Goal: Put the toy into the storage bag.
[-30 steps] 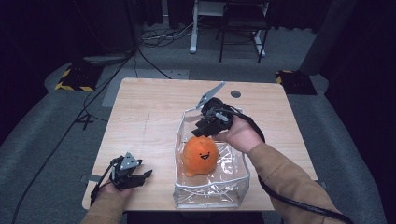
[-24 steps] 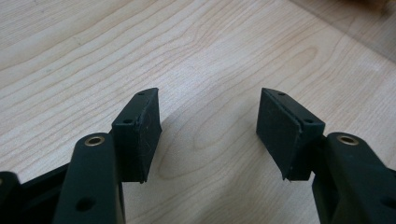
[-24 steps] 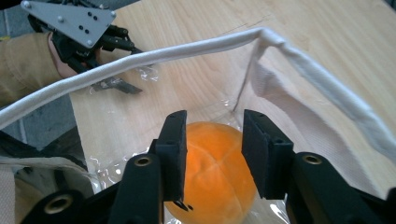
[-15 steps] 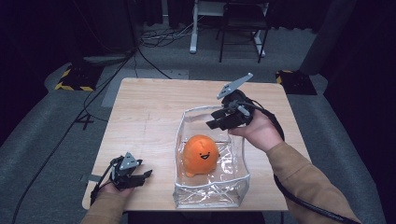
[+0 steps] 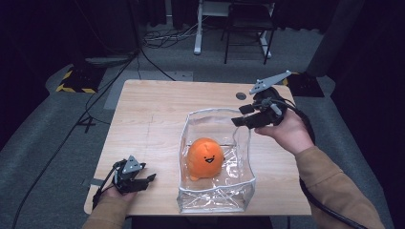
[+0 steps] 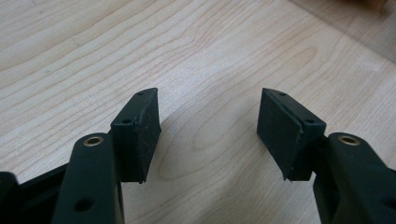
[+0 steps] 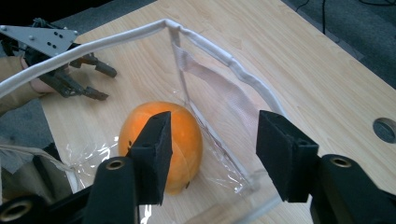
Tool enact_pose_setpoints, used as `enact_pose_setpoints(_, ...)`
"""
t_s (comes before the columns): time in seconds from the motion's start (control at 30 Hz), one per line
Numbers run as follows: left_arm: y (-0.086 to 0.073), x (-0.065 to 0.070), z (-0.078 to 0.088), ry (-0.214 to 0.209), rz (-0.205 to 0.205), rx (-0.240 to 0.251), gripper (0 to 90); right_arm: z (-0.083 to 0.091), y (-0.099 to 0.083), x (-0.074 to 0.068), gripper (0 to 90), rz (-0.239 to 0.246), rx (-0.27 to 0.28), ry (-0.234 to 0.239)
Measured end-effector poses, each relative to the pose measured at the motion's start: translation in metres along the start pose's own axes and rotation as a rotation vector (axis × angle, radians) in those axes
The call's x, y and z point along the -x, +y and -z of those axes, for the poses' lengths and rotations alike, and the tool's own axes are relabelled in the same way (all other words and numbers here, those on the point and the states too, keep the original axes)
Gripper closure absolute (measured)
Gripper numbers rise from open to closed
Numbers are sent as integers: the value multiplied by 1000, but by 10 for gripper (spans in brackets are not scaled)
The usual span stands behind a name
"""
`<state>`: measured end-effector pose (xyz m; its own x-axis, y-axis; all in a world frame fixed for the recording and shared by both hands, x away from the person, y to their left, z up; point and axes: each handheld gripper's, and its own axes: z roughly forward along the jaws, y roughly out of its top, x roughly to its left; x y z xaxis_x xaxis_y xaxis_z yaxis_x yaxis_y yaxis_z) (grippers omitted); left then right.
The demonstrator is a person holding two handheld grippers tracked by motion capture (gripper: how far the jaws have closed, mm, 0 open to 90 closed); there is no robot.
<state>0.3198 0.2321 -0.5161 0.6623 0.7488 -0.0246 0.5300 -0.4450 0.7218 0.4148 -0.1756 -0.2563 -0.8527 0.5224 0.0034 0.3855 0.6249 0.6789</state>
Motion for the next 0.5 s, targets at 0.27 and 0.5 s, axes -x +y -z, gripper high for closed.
enact_pose_setpoints(0.27,0,0,0,-2,0,0,394,21,-24,18,437,-50,25,-37)
enact_pose_setpoints(0.5,0,0,-1,-4,2,2,389,33,-50,38,418,-110,28,-80)
